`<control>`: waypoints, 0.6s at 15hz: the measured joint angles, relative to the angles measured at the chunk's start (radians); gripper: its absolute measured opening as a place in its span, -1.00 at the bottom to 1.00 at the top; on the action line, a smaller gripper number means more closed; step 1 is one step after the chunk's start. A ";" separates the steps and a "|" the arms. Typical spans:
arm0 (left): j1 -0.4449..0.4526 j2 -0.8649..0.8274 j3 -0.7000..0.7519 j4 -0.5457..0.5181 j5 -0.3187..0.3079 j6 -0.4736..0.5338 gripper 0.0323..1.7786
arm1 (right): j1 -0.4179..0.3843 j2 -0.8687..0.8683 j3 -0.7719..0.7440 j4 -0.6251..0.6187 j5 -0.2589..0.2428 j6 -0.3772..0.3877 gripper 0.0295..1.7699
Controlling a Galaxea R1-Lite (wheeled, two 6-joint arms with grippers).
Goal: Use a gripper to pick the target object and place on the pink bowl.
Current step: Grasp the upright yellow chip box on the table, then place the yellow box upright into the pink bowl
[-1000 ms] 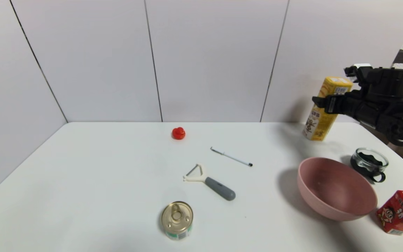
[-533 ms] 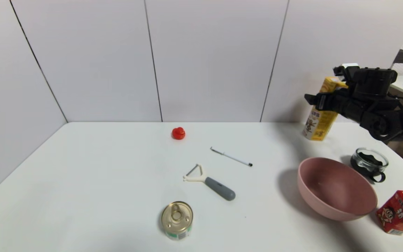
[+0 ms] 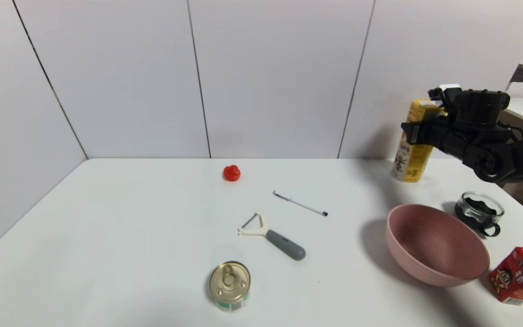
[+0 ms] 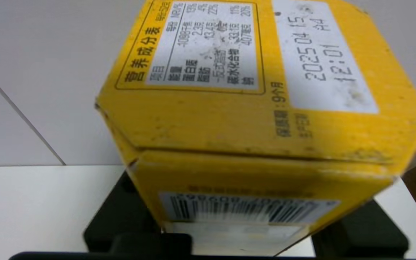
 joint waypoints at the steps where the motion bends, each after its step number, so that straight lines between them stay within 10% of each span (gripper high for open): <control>1: 0.000 0.000 0.000 0.000 0.000 0.000 0.90 | 0.000 -0.002 0.000 0.000 0.000 0.000 -0.01; 9: 0.000 0.000 0.000 0.000 0.000 0.000 0.90 | -0.006 -0.087 0.003 0.000 0.013 0.010 -0.06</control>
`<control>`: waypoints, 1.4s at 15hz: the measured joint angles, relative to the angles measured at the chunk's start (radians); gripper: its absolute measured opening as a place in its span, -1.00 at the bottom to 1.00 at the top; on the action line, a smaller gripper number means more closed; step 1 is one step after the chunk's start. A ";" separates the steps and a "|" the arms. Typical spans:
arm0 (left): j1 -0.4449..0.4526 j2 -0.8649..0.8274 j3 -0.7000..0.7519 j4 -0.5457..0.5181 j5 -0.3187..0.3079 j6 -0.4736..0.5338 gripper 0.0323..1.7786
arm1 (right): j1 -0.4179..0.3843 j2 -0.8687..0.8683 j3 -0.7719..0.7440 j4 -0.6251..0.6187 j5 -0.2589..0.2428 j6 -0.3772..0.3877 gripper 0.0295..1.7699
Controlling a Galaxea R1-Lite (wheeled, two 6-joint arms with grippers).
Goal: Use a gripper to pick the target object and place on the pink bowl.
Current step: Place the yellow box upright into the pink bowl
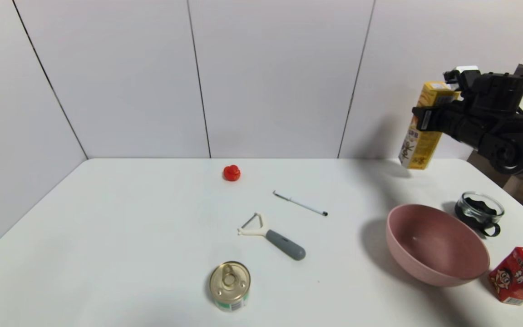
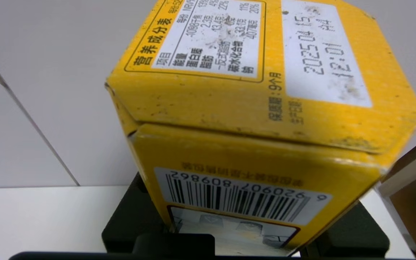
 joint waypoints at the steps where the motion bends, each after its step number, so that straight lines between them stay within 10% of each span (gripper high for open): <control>1: 0.000 0.000 0.000 0.000 0.000 0.000 0.90 | 0.001 -0.026 0.003 0.006 0.012 0.003 -0.06; 11: 0.000 0.000 0.000 0.000 0.000 -0.001 0.90 | 0.051 -0.443 0.206 0.306 0.322 0.032 -0.06; 21: 0.000 0.000 0.000 0.000 0.000 0.000 0.90 | 0.118 -0.753 0.542 0.314 0.386 0.031 -0.06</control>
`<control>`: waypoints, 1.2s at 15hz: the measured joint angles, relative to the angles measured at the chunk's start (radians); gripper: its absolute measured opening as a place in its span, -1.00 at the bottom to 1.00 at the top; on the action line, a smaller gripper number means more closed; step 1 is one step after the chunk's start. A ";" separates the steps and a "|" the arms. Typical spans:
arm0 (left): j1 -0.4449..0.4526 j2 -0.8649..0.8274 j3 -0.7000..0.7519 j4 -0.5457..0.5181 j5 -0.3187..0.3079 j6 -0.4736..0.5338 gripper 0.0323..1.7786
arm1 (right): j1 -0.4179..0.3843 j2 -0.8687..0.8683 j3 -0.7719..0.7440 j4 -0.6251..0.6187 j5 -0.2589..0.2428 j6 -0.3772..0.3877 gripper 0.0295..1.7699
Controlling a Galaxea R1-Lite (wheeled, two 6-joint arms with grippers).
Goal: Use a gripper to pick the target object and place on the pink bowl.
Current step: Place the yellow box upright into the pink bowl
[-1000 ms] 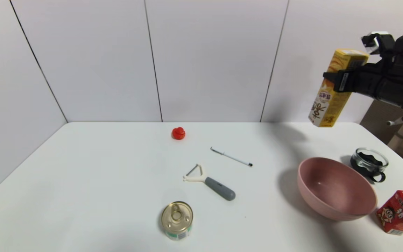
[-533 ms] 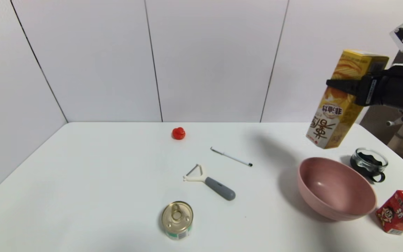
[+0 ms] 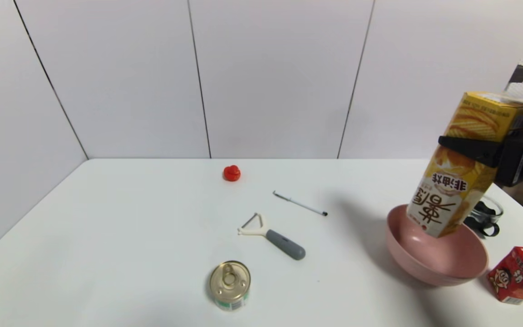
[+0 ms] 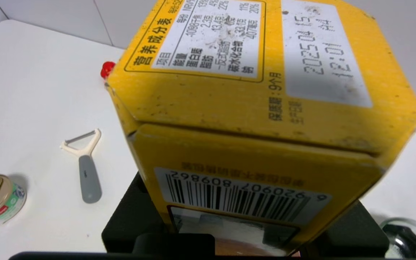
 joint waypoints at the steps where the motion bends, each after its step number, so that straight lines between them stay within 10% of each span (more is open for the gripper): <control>1: 0.000 0.000 0.000 0.000 0.000 0.000 0.90 | -0.005 -0.009 0.014 -0.007 -0.001 -0.005 -0.06; 7: 0.000 0.000 0.000 0.000 0.000 0.000 0.90 | -0.038 -0.023 0.070 -0.012 -0.005 -0.013 -0.06; 18: 0.000 0.000 0.000 0.000 0.000 0.000 0.90 | -0.042 -0.056 0.087 -0.016 -0.006 -0.014 0.69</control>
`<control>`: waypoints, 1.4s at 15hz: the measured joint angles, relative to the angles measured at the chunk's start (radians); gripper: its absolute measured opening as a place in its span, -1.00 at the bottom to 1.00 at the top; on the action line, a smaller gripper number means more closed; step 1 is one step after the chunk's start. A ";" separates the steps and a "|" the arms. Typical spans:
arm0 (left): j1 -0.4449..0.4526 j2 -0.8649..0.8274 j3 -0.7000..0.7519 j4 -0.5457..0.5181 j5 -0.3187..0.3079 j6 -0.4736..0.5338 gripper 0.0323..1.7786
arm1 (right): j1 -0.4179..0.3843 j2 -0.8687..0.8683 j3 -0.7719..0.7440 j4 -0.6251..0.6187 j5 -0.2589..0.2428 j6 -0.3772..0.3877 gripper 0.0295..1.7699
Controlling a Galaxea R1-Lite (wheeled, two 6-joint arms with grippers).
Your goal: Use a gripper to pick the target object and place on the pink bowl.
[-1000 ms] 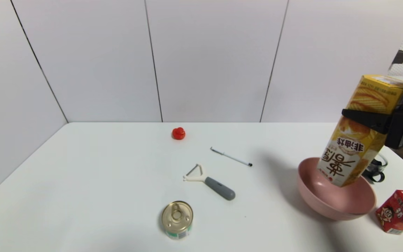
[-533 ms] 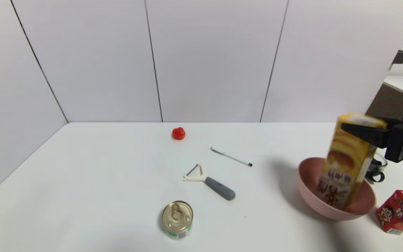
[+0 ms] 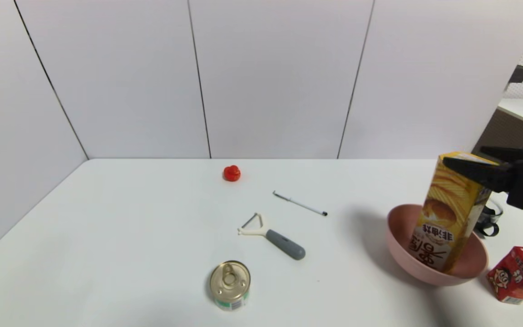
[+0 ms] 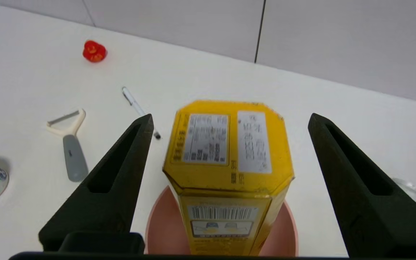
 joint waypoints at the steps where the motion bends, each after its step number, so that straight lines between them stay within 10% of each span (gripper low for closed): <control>1: 0.000 0.000 0.000 0.000 0.000 0.000 0.90 | 0.000 -0.013 -0.037 0.002 0.002 0.008 0.72; 13: 0.000 0.000 0.000 0.000 0.000 0.000 0.90 | -0.002 -0.527 0.219 0.119 0.077 -0.004 0.89; 21: 0.000 0.000 0.000 0.000 0.000 0.000 0.90 | -0.083 -0.876 0.496 0.450 -0.293 -0.150 0.91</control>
